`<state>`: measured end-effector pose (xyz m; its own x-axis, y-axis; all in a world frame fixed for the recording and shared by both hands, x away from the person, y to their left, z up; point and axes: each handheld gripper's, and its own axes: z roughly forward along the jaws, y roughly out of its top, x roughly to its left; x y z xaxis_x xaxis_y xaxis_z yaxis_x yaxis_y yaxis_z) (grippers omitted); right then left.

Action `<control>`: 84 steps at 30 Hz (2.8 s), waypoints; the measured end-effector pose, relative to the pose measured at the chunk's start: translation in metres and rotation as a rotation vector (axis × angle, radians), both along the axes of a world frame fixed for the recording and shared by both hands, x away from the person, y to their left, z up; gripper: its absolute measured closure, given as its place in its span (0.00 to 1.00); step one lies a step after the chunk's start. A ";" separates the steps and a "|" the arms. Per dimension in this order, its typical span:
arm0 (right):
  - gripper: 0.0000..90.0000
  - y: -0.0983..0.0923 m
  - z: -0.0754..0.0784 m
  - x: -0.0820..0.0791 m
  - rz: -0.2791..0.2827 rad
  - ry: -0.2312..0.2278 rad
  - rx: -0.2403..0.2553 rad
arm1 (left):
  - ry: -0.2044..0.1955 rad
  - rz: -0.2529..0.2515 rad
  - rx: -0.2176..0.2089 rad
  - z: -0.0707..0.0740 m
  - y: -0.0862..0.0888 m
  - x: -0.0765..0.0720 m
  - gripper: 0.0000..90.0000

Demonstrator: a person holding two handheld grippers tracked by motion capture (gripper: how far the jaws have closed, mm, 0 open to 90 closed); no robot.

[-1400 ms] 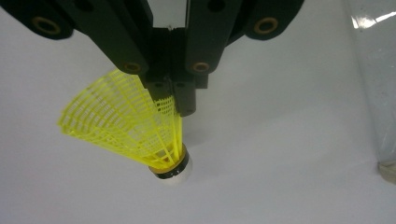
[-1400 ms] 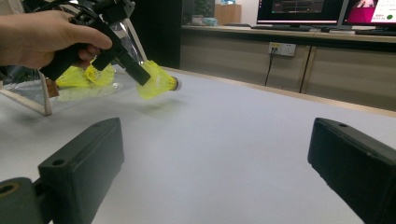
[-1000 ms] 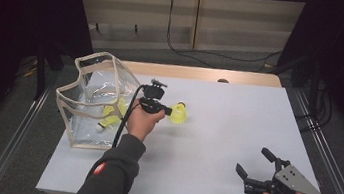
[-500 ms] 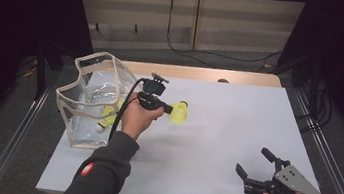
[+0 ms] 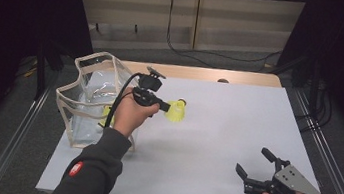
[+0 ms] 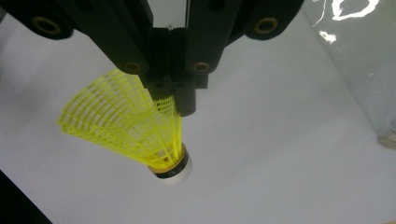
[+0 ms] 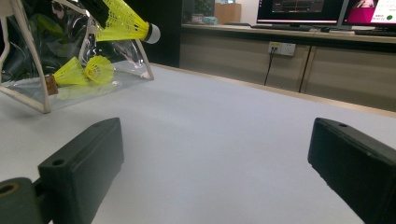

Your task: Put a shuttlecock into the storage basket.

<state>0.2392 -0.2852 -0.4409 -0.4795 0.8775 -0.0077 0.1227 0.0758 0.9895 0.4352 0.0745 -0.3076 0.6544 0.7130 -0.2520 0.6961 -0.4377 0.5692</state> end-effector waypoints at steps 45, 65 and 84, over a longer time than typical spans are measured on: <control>0.03 0.001 0.001 0.000 -0.003 -0.006 0.000 | 0.014 -0.025 0.027 0.055 0.036 -0.008 1.00; 0.03 0.001 0.001 -0.001 -0.002 -0.009 -0.007 | 0.008 -0.019 0.032 0.072 0.046 -0.009 1.00; 0.03 0.001 0.001 -0.001 -0.001 -0.014 -0.006 | 0.012 -0.017 0.032 0.089 0.059 -0.011 1.00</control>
